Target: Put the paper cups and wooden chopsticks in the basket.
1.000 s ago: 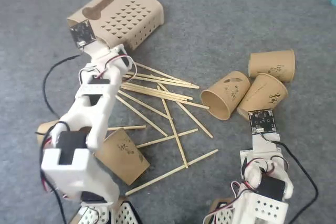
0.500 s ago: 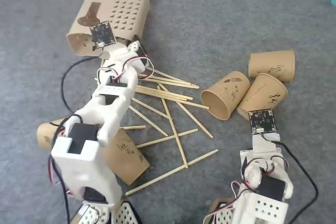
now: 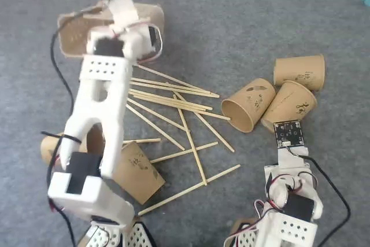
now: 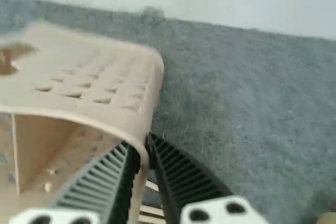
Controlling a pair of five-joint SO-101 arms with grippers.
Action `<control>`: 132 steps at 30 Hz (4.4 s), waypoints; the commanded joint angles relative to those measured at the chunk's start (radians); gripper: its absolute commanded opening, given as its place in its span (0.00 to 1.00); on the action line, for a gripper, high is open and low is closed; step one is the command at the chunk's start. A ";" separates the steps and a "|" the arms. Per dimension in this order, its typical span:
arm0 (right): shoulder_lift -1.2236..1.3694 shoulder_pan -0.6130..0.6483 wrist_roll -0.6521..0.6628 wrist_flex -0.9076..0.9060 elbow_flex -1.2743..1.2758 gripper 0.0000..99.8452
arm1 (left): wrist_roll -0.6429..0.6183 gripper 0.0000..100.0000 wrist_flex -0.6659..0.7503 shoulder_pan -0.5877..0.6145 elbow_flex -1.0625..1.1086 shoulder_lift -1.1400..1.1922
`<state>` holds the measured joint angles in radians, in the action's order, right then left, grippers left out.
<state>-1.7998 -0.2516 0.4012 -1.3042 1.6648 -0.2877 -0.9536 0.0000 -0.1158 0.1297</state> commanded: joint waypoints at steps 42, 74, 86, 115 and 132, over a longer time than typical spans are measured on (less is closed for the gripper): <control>-0.015 -0.010 0.009 0.001 -0.018 0.01 | 0.176 0.23 -0.763 -0.143 -1.264 0.514; -0.015 -0.073 0.000 0.010 -0.038 0.01 | 0.181 0.22 -0.804 0.164 -0.923 0.081; -0.002 -0.002 -0.137 0.008 -0.299 0.01 | 0.262 0.14 -0.752 0.404 -0.423 -0.232; 1.293 0.507 -0.671 -0.219 -1.613 0.12 | 0.252 0.14 0.262 0.526 1.438 -1.138; 2.219 0.743 -0.953 -0.272 -2.886 0.13 | 0.170 0.14 0.373 0.525 1.500 -1.212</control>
<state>0.3053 0.4772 -0.5040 -1.6049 -0.8930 -0.1051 -0.6391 0.5186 1.3863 -1.0564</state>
